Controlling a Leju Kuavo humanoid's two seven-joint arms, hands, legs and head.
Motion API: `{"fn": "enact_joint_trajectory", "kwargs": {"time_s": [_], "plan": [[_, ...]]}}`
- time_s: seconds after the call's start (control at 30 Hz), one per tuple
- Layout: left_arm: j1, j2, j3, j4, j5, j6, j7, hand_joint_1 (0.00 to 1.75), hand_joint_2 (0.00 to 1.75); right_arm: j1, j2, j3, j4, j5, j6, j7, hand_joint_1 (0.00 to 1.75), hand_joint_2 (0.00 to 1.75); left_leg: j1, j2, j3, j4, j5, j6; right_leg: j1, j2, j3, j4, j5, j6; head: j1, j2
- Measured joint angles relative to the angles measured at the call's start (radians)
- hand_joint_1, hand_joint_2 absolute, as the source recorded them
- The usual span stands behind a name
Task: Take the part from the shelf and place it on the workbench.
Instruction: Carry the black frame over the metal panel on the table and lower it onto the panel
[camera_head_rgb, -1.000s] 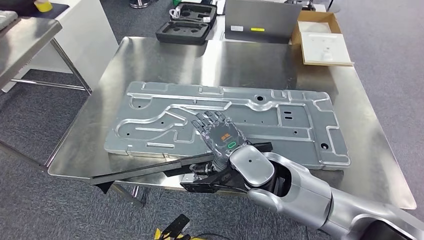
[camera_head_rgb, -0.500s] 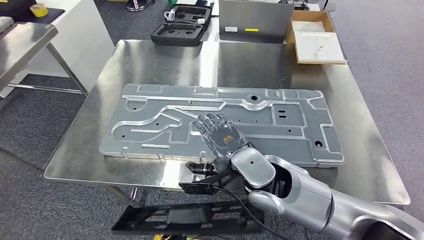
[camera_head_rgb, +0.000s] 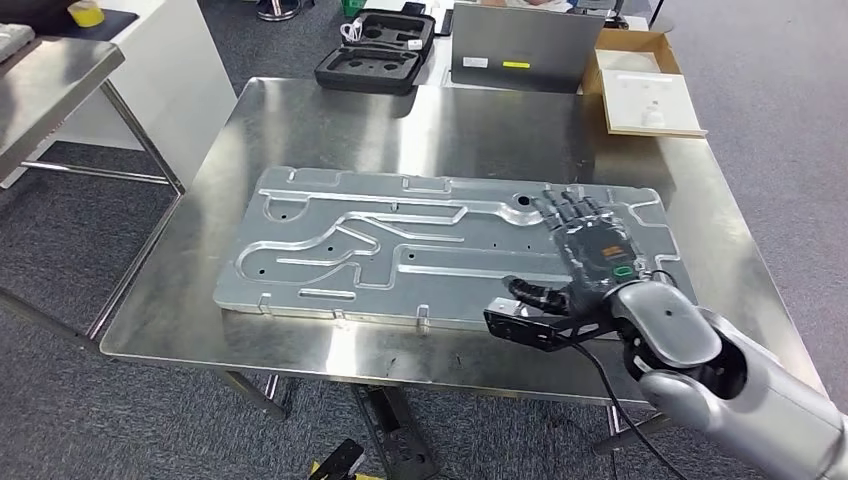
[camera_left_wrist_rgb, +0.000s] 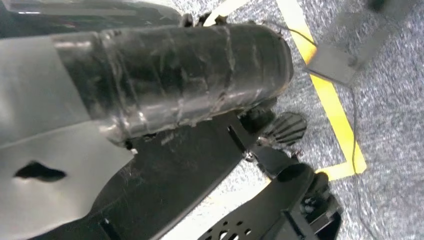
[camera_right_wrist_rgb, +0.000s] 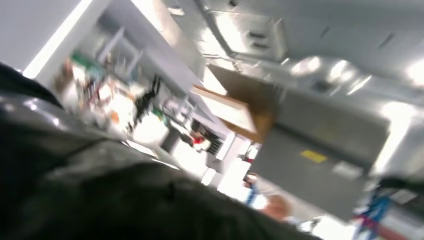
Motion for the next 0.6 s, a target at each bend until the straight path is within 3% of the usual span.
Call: {"fn": "enact_joint_trajectory", "kwargs": {"time_s": [0.13, 0.2, 0.27, 0.33, 0.37, 0.43, 0.5, 0.6], "plan": [[0.009, 0.003, 0.0, 0.0, 0.005, 0.015, -0.012, 0.0, 0.0, 0.096, -0.057, -0.11, -0.116, -0.009, -0.078, 0.0, 0.0, 0.0, -0.001, 0.001, -0.005, 0.013, -0.017, -0.015, 0.0, 0.001, 0.005, -0.011, 0.004, -0.019, -0.001, 0.0], [0.01, 0.003, 0.0, 0.0, 0.009, 0.022, -0.022, 0.0, 0.0, 0.142, -0.066, -0.154, -0.166, -0.022, -0.148, -0.003, 0.0, 0.0, 0.001, 0.002, -0.03, 0.085, -0.073, -0.025, -0.004, -0.002, 0.007, -0.013, 0.008, -0.026, -0.003, 0.0], [0.01, 0.002, 0.0, 0.0, 0.013, 0.031, -0.034, 0.0, 0.0, 0.215, -0.063, -0.2, -0.226, -0.038, -0.248, -0.017, 0.0, 0.0, 0.004, 0.002, -0.075, 0.209, -0.144, -0.033, -0.003, -0.008, 0.006, -0.013, 0.008, -0.028, -0.004, 0.0], [0.012, -0.001, 0.0, 0.0, 0.015, 0.043, -0.046, 0.0, 0.0, 0.297, -0.048, -0.247, -0.291, -0.051, -0.355, -0.054, 0.0, 0.0, 0.005, 0.002, -0.09, 0.27, -0.161, -0.036, -0.002, -0.013, 0.004, -0.012, 0.008, -0.028, -0.004, 0.0], [0.013, -0.002, 0.0, 0.0, 0.016, 0.048, -0.052, 0.0, 0.0, 0.334, -0.037, -0.266, -0.322, -0.056, -0.402, -0.08, 0.0, 0.0, 0.006, 0.002, -0.072, 0.245, -0.142, -0.035, -0.002, -0.015, 0.003, -0.011, 0.008, -0.028, -0.004, 0.0], [0.014, -0.003, 0.0, 0.0, 0.019, 0.056, -0.062, 0.0, 0.0, 0.401, -0.01, -0.296, -0.384, -0.06, -0.477, -0.133, 0.0, 0.0, 0.006, 0.001, 0.003, 0.113, -0.085, -0.03, -0.003, -0.015, 0.003, -0.01, 0.009, -0.027, -0.004, 0.0], [0.015, -0.004, 0.0, 0.0, 0.023, 0.061, -0.066, 0.0, 0.0, 0.462, 0.016, -0.319, -0.442, -0.06, -0.531, -0.179, 0.0, 0.0, 0.002, 0.0, 0.058, 0.009, -0.054, -0.024, -0.002, -0.015, 0.001, -0.009, 0.013, -0.02, -0.004, 0.0], [0.022, -0.005, 0.001, 0.0, 0.03, 0.064, -0.067, 0.0, 0.0, 0.536, 0.052, -0.346, -0.51, -0.064, -0.589, -0.229, 0.0, 0.0, -0.001, 0.0, 0.061, -0.012, -0.041, -0.011, -0.002, -0.014, -0.002, -0.011, 0.025, -0.002, -0.003, 0.0]]}}
